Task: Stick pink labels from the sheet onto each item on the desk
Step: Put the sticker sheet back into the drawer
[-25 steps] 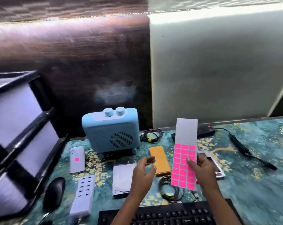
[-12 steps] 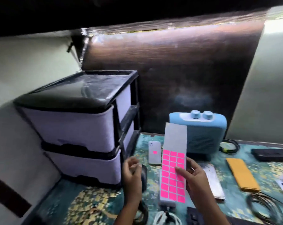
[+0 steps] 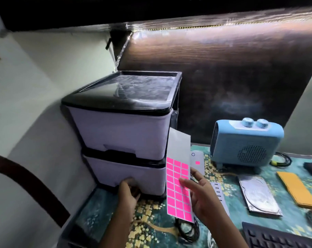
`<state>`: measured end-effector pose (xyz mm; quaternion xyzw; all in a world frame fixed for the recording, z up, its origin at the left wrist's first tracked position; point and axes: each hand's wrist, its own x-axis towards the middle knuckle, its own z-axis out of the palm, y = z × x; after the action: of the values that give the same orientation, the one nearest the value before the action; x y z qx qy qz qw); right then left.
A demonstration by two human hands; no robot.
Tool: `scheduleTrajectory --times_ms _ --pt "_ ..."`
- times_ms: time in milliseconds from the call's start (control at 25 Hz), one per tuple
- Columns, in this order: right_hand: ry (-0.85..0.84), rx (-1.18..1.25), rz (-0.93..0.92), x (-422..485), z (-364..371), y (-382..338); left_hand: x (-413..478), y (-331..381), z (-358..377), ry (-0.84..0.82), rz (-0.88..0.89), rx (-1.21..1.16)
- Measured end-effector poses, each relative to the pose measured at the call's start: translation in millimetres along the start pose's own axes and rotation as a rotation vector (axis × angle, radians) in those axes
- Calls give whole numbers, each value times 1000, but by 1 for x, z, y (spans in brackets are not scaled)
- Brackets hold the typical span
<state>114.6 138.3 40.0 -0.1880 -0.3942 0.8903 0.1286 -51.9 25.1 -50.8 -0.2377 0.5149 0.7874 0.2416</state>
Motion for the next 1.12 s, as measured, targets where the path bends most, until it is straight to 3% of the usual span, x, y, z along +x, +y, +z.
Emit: scheduleTrajectory --times_ms 240,440,560,760,1000,1120 --pt "-154 -99 138 -22 22 7 14 13 -30 -24 -89 -276" --pt "-287 -168 233 -32 47 15 -3 3 -62 -44 -121 -333" --pt "-283 -260 253 -21 65 32 -15 -5 -89 -8 -110 -290" --pt "-222 -461 267 41 91 58 -33 -11 -119 100 -246 -307" --pt "-179 -925 392 119 92 83 -49 -4 -132 126 -263 -285" --pt "-165 -1275 318 124 94 79 -49 0 -130 195 -200 -259"
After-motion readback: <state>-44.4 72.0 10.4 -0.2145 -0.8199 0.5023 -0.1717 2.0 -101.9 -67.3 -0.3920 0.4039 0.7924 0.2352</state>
